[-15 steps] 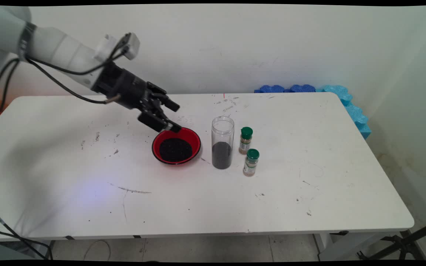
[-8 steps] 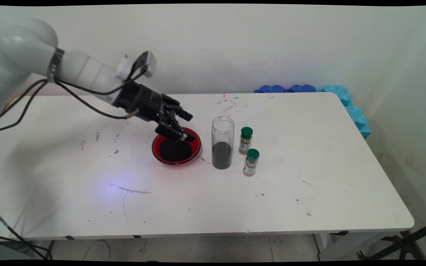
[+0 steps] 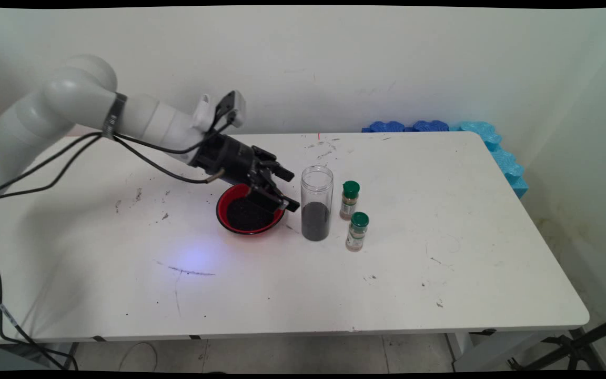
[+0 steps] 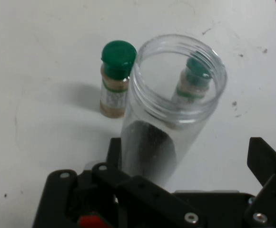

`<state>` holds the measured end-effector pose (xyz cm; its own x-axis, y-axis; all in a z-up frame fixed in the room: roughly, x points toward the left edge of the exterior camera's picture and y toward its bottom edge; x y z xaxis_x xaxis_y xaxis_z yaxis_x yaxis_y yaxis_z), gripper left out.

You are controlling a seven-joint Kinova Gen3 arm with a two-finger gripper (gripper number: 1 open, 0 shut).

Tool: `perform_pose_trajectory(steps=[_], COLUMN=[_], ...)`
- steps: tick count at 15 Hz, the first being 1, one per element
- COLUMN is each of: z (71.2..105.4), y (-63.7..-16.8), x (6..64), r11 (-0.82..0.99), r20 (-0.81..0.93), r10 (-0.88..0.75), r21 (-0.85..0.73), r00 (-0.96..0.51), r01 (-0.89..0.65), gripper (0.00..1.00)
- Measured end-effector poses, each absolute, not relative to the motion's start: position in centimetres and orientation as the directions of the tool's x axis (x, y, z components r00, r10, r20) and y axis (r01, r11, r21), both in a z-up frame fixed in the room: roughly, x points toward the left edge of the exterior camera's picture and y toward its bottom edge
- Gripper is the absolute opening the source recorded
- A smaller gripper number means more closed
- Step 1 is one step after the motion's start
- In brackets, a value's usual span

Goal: Pick up the black seasoning powder from the table, then pour the black seasoning powder in the red bowl

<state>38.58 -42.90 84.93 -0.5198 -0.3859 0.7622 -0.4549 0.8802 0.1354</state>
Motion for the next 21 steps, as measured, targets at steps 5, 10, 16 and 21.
perform_pose_trajectory(steps=[5,10,16,21], z=[83.3,82.4,81.8,82.2], y=[-44.3,-44.8,-45.3,-45.4], x=[36.9,36.2,35.7,36.0], r11=[0.879,0.881,0.881,0.881], r20=[0.772,0.774,0.775,0.774], r10=[-0.381,-0.378,-0.382,-0.389], r21=[0.13,0.132,0.14,0.153], r00=[-0.509,-0.508,-0.503,-0.501], r01=[-0.459,-0.455,-0.453,-0.448], gripper=[1.0,1.0,0.0,0.0])
